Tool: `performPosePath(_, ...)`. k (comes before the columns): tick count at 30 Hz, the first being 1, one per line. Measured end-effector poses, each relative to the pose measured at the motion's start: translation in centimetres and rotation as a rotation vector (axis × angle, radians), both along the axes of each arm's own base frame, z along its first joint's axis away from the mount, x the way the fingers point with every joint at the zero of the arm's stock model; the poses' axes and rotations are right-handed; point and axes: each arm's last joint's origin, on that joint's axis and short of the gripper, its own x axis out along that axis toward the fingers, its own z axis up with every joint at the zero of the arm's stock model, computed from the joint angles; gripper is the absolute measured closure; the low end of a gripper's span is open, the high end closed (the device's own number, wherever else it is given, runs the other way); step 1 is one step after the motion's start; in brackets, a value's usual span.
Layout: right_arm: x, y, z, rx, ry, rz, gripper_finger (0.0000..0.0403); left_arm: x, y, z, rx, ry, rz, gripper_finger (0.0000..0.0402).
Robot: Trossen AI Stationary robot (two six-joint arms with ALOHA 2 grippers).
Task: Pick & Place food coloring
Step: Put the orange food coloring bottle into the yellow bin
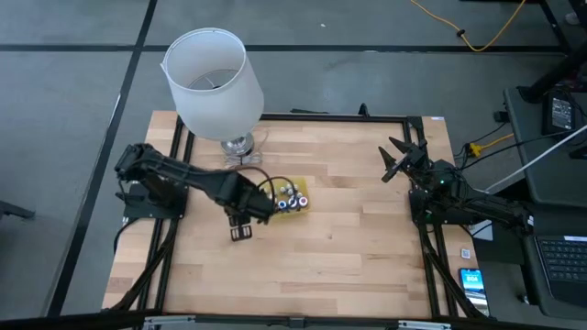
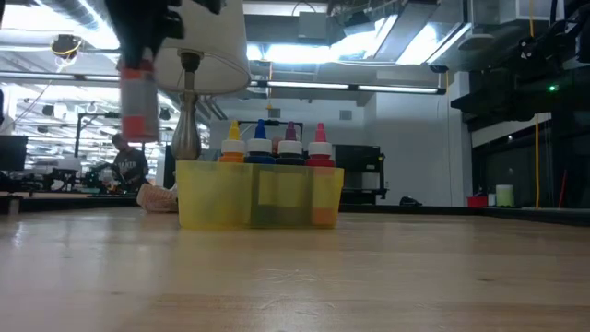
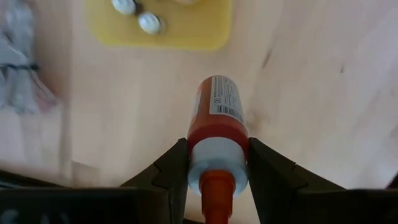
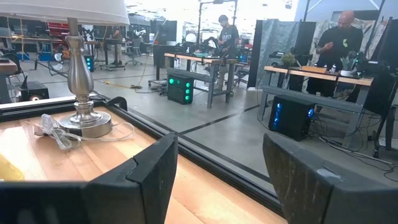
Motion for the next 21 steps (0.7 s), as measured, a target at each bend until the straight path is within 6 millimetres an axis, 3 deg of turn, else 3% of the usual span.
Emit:
performPosePath(8, 0.0, 0.0, 0.0, 0.000, 0.000, 0.000, 0.0166, 0.7, 2.3, 0.1, 0.015, -0.003, -0.051, 0.0272)
performPosePath(21, 0.0, 0.0, 0.0, 0.000, 0.000, 0.000, 0.0166, 2.2, 2.8, -0.6, 0.015, -0.006, -0.104, 0.0272)
